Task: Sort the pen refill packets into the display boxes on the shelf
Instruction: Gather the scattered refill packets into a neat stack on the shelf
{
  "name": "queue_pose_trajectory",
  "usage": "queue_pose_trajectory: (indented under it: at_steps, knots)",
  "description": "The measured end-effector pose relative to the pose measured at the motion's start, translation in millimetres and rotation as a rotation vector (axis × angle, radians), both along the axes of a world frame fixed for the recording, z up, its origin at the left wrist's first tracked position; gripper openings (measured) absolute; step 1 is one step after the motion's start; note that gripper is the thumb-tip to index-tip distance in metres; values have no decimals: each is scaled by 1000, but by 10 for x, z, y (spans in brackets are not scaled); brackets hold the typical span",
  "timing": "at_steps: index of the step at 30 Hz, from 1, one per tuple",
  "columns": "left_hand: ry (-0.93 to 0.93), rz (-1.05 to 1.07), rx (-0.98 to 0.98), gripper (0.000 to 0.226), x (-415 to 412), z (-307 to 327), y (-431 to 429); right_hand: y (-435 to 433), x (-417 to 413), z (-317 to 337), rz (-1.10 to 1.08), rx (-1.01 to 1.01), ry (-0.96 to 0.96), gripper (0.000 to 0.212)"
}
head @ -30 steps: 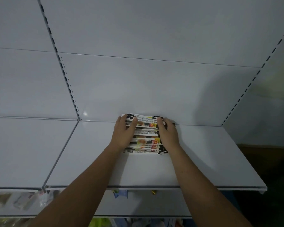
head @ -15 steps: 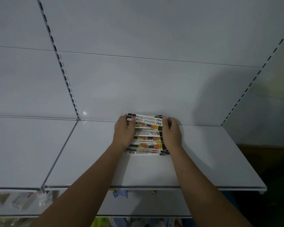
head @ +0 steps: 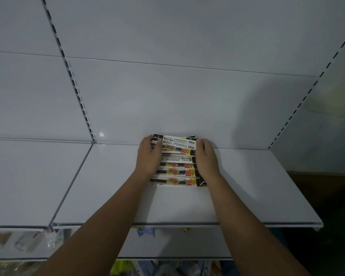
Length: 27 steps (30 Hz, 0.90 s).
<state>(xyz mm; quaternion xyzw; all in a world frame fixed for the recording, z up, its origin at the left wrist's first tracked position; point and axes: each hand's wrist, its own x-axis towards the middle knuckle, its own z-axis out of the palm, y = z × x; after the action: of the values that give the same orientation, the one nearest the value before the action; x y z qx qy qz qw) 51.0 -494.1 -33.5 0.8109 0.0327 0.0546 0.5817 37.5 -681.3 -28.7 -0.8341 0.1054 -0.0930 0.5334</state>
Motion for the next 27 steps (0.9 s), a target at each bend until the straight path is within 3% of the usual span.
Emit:
queue_pose_trajectory:
  at_steps: [2,5,6,10,13,16,19,21,23,25,27]
  knots:
    - [-28,-9,-11,52,-61,44,90,-114,-22,7,-29,53,-4,44]
    - [-30,-89,11,58,-222,32,277,-276,-135,-51,-77,124,1,77]
    - [-15,-96,-3,58,-285,-1,322,-308,-192,-86,-89,134,-9,76]
    - [-73,-59,-120,40,-510,-71,172,-112,-381,-157,-73,245,-71,36]
    - [-113,33,-182,37,-520,-81,-36,98,-356,-198,-112,192,-136,33]
    - [-150,87,-221,25,-502,-76,-97,55,-341,-213,-211,285,-152,35]
    - [-240,26,-59,32,-552,-63,74,-139,-512,-132,-81,87,-205,30]
    - [-256,-107,147,39,-494,-214,242,-283,-570,-117,79,-103,-154,42]
    - [-165,-159,113,50,-399,-286,341,-441,-445,-140,52,-144,-83,52]
    - [-96,-91,27,46,-256,-238,351,-598,-179,-165,-72,-146,5,55]
    - [-97,-88,177,33,-104,-129,359,-675,57,-152,-54,-247,58,49]
